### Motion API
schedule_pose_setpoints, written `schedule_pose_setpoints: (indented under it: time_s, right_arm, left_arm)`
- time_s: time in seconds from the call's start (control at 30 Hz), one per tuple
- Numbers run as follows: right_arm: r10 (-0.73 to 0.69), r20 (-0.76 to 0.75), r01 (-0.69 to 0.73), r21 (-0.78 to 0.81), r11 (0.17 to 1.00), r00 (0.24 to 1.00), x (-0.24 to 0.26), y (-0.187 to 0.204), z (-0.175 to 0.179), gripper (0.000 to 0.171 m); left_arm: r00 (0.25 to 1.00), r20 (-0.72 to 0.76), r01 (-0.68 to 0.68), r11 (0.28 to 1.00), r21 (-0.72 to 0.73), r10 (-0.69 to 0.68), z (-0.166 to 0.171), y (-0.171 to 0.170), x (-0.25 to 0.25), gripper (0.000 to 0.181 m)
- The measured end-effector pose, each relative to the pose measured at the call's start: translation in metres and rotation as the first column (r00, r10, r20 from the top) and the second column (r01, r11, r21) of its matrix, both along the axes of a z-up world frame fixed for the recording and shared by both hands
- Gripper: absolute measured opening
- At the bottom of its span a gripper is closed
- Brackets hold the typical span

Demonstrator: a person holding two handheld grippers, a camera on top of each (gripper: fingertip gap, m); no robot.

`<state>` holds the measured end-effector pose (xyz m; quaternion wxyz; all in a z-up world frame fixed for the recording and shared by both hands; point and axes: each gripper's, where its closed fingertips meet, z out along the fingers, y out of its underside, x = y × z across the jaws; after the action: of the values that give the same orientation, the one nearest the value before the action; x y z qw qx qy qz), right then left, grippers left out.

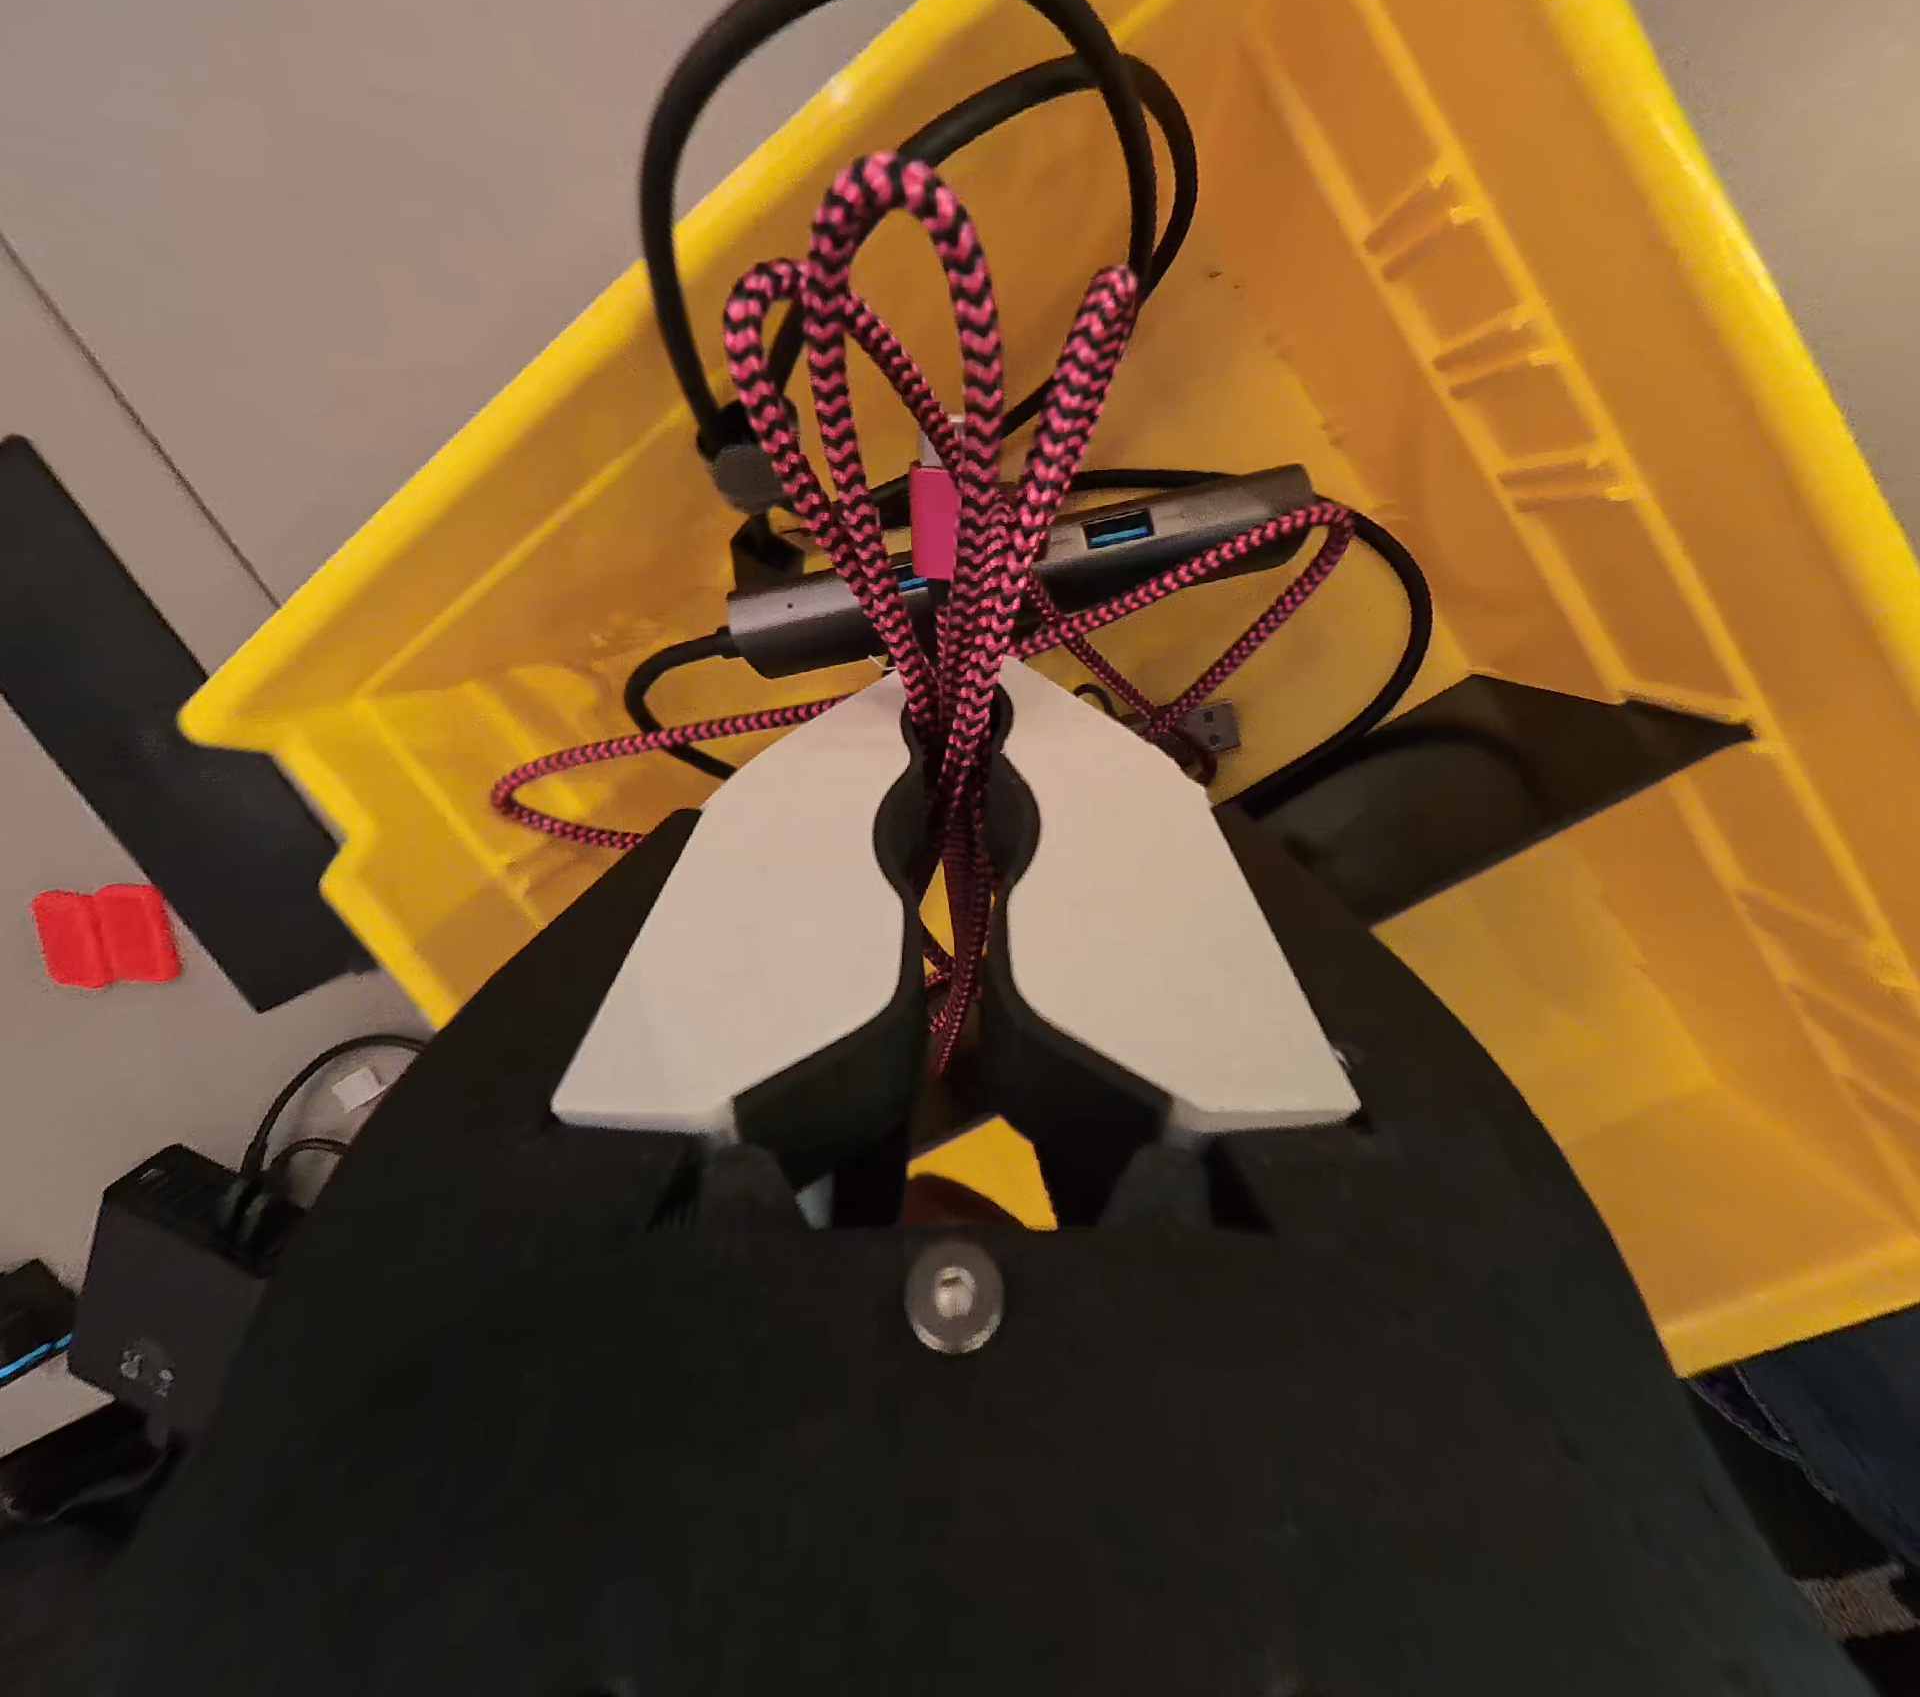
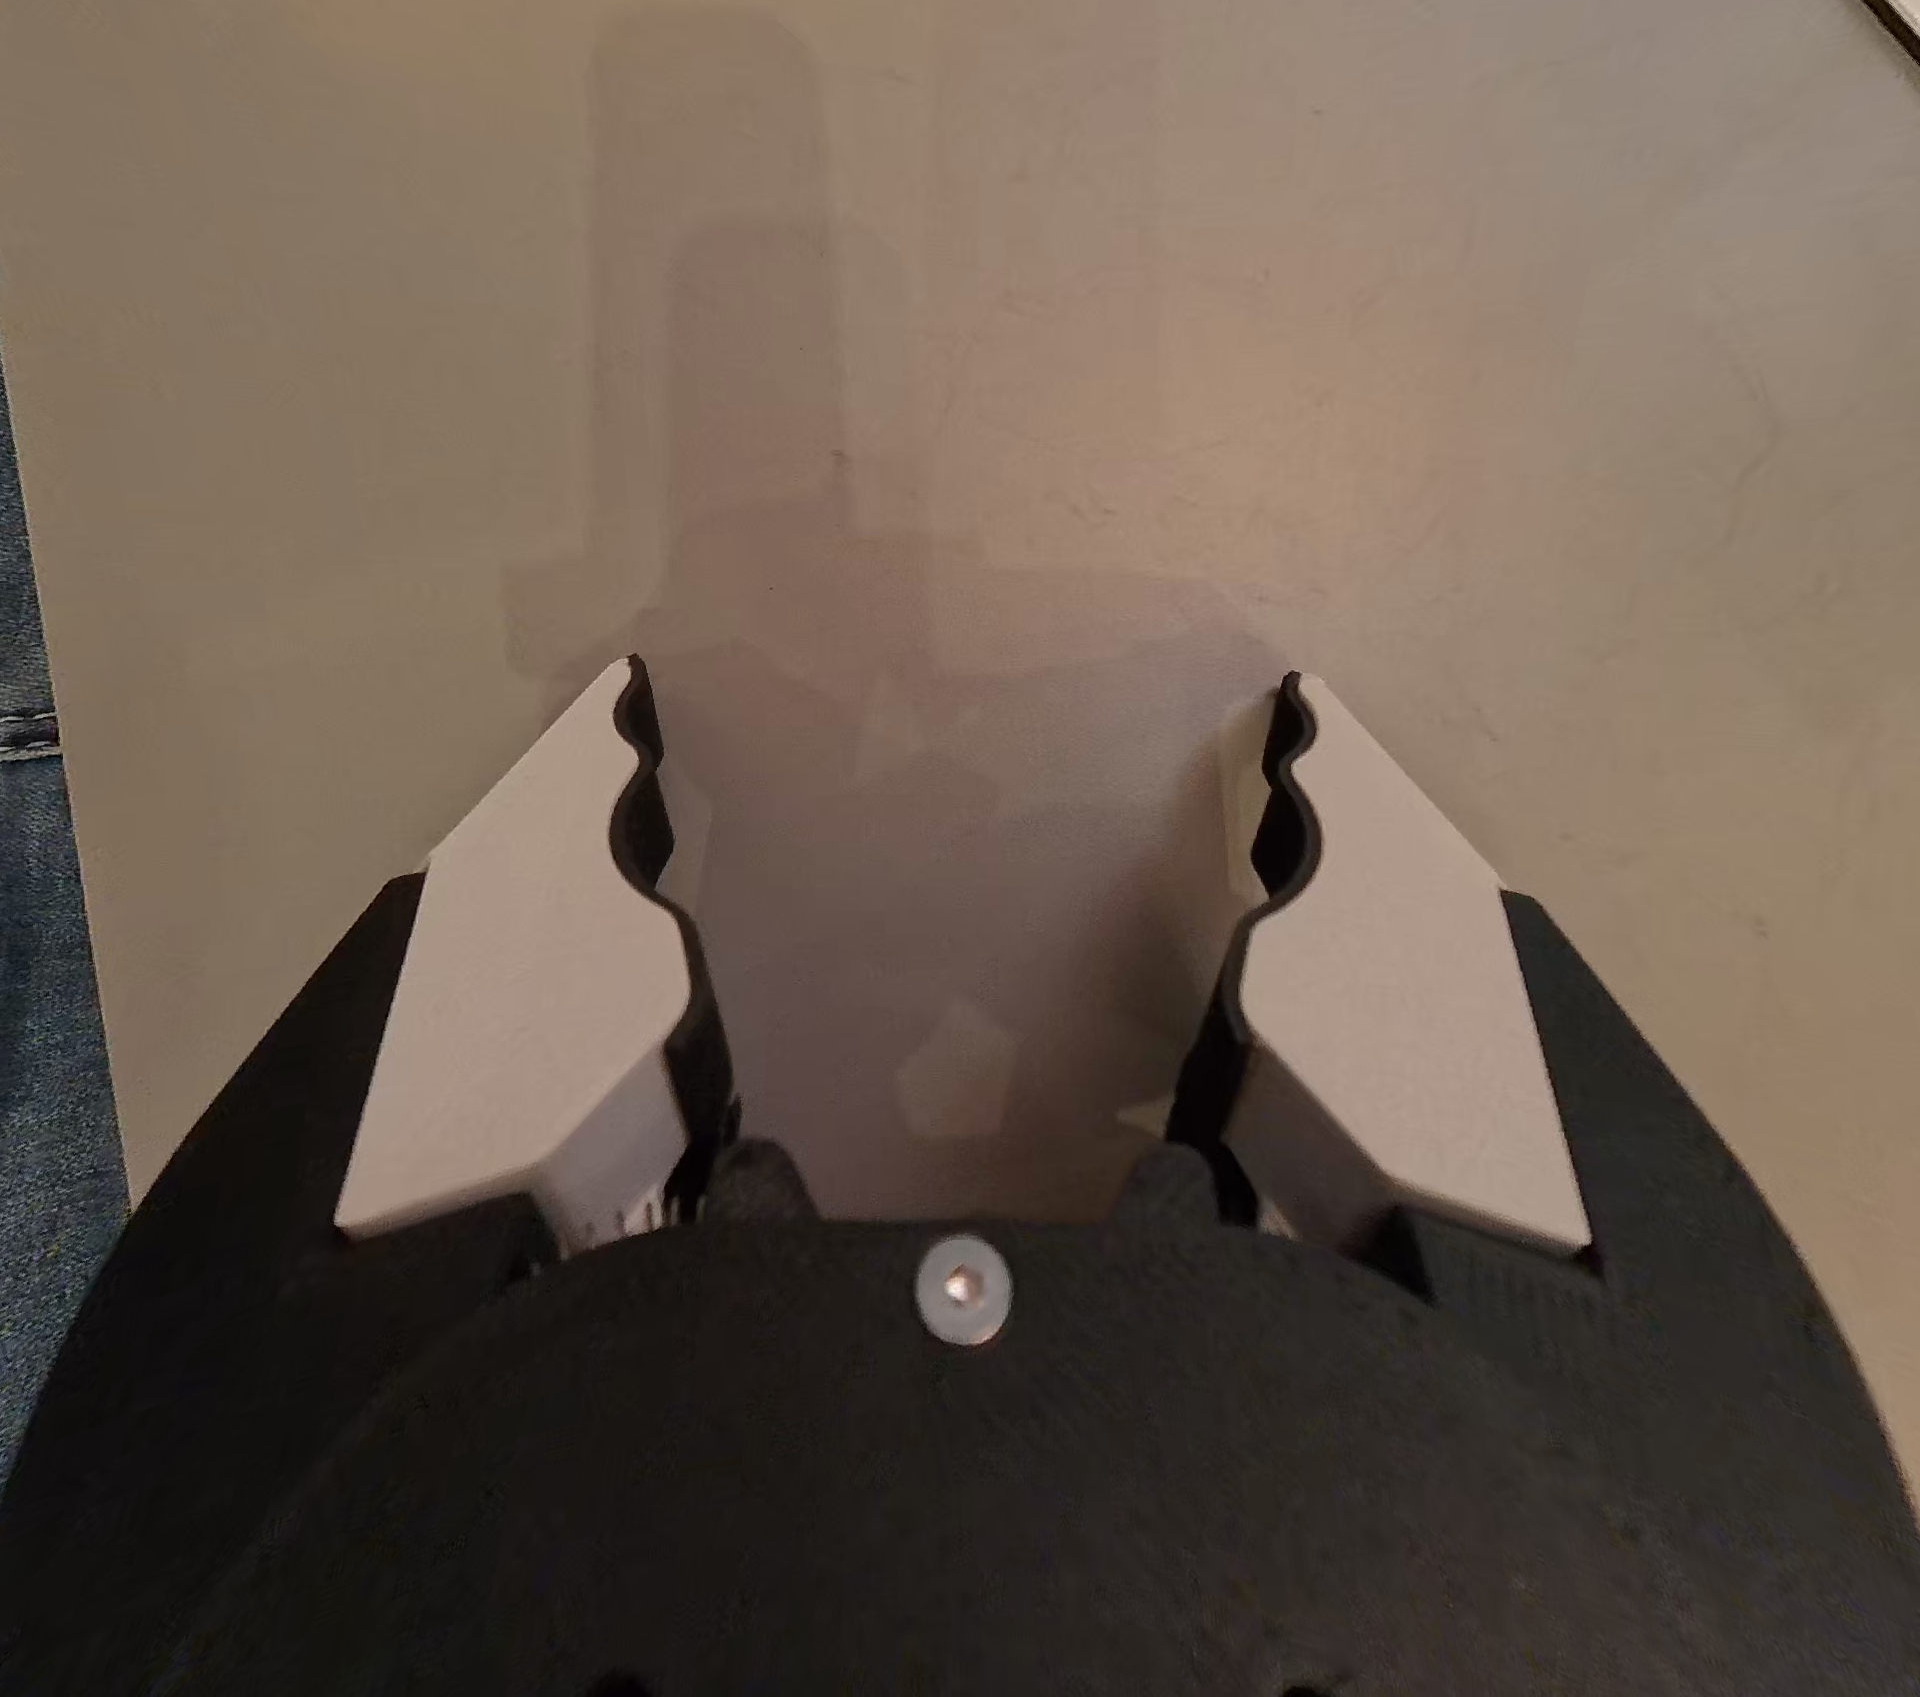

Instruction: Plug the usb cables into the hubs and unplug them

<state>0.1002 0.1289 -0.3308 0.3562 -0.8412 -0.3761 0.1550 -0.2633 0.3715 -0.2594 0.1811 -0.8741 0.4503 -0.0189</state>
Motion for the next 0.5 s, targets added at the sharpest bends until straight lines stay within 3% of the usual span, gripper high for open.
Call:
schedule_pose_setpoints:
  time_s: [0.5]
  right_arm:
    - [-0.003, -0.002, 0.003, -0.001, 1.000, 1.000, 0.000, 0.001, 0.000, 0.113]
  left_arm:
    - [0.992, 0.126, -0.031, 0.957, 0.289, -0.007, 0.102, -0.014, -0.020, 0.003]
